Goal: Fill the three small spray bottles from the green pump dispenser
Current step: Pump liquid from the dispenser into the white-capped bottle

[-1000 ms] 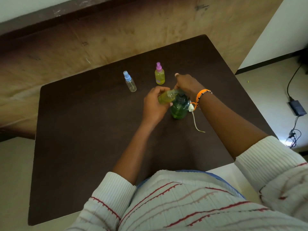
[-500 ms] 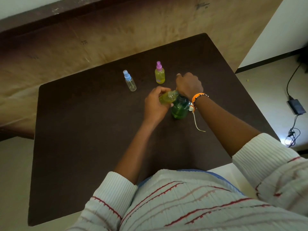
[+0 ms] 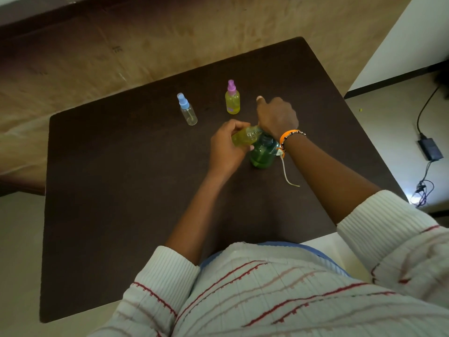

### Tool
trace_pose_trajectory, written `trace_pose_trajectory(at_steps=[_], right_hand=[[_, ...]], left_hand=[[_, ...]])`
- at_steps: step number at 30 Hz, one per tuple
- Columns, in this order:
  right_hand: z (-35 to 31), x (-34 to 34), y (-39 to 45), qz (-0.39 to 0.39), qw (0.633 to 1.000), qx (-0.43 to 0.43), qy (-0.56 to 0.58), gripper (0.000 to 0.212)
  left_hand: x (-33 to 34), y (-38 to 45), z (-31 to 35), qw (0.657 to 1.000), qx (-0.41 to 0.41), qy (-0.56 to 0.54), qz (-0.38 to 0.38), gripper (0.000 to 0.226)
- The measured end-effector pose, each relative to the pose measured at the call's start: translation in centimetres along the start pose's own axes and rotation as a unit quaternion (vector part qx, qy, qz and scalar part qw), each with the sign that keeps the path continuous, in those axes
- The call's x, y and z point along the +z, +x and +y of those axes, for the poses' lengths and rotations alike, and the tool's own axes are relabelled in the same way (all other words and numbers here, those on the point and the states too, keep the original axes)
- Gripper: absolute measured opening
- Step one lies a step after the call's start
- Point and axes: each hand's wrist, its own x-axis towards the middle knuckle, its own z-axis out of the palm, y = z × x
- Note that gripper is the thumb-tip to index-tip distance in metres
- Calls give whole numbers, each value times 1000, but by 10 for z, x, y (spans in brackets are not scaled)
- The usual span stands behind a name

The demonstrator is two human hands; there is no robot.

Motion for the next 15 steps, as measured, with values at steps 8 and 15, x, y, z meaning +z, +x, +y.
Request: trace_pose_trajectory(at_steps=[8, 15], right_hand=[[-9, -13, 1, -105, 994, -22, -10, 65], [-1, -2, -5, -28, 1000, 1, 2, 66]], left_hand=[[-7, 2, 2, 1000, 11, -21, -2, 39], [-2, 3, -1, 1000, 7, -9, 3, 41]])
